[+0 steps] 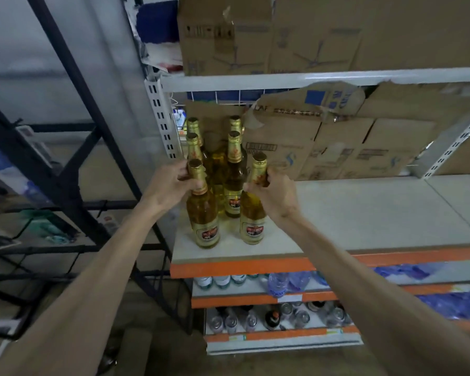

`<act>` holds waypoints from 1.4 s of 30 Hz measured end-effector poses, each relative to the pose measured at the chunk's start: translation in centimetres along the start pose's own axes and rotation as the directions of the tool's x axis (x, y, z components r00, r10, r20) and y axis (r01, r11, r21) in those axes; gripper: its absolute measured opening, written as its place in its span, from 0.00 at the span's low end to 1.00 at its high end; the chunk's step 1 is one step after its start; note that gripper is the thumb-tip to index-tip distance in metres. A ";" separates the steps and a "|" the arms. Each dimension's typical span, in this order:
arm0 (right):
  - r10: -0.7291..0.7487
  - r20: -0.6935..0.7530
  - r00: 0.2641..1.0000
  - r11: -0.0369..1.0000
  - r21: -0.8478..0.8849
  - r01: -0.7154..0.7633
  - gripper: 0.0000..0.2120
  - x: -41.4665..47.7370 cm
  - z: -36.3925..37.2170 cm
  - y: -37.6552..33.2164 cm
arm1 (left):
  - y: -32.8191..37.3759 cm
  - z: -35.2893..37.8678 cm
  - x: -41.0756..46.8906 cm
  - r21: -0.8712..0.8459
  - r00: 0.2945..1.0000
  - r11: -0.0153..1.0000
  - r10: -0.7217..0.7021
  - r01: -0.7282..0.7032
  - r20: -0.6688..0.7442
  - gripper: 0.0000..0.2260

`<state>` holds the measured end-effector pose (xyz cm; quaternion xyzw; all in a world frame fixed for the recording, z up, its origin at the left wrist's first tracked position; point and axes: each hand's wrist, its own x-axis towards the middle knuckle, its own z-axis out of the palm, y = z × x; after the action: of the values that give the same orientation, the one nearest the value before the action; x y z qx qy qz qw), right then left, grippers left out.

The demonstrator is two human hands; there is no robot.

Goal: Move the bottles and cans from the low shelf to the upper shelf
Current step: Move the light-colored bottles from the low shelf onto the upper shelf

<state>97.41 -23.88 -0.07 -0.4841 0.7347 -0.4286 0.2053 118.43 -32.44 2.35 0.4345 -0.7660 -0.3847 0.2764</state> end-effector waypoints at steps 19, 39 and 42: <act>0.009 0.077 0.997 0.995 0.094 -0.016 0.13 1.7 3.6 -0.1 | -1.4 -2.4 1.2 0.068 0.992 0.997 -0.048 0.040 0.117 0.14; -0.046 0.111 0.993 0.999 0.000 0.046 0.13 1.9 3.7 0.1 | -1.4 0.1 1.0 0.044 0.996 0.998 -0.037 0.041 -0.087 0.15; -0.045 0.103 0.994 0.999 -0.002 0.045 0.14 2.0 3.8 -0.1 | -1.6 -0.4 0.6 0.035 0.997 0.999 -0.028 0.030 -0.075 0.12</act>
<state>99.30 -27.32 -1.88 -0.5224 0.7130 -0.4059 0.2321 119.14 -33.67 1.25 0.4645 -0.7556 -0.3584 0.2912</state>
